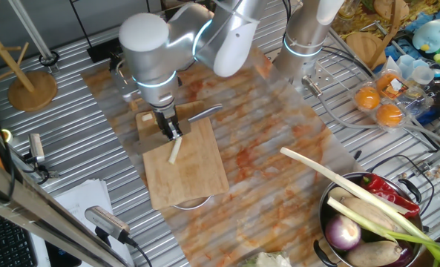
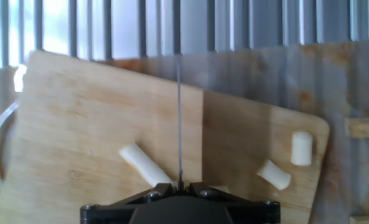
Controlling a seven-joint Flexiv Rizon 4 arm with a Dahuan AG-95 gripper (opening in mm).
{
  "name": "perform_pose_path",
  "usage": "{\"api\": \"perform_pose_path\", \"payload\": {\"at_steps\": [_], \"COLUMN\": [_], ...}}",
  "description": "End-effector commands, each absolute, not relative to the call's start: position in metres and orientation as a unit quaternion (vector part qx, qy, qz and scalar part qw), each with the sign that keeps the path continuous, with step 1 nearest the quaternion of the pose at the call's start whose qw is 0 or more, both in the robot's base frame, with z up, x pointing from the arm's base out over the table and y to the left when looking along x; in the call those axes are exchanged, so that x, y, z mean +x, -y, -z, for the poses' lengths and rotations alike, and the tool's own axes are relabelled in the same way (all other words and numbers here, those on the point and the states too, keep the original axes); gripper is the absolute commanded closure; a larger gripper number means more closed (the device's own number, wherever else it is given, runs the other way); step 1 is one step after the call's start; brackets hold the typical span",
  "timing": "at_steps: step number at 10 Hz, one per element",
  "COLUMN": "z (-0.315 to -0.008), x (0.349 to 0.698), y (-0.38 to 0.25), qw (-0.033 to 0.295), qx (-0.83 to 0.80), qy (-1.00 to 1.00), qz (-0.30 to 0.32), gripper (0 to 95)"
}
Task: Chop the scallions
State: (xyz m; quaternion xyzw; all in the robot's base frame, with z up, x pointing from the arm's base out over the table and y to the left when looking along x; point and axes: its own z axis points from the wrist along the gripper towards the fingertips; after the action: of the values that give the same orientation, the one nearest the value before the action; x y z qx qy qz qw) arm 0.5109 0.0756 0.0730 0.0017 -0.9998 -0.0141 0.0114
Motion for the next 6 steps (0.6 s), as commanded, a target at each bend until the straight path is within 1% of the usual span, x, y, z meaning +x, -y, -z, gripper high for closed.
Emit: {"api": "perform_pose_path", "payload": {"at_steps": [1,2,5,6], "z": [-0.08,-0.0817,-0.0817,-0.08], "x": [0.5045,0.5031,0.5022,0.5023], "y": [-0.0765,-0.0781,-0.0799,-0.0826], "qw": [0.004,-0.003,0.0,-0.005], "qx": [0.022,0.041,0.118,0.153], "qy": [1.0,0.999,0.993,0.988], "qz": [0.018,0.017,0.021,0.025], "gripper": [95.0,95.0,95.0,95.0]}}
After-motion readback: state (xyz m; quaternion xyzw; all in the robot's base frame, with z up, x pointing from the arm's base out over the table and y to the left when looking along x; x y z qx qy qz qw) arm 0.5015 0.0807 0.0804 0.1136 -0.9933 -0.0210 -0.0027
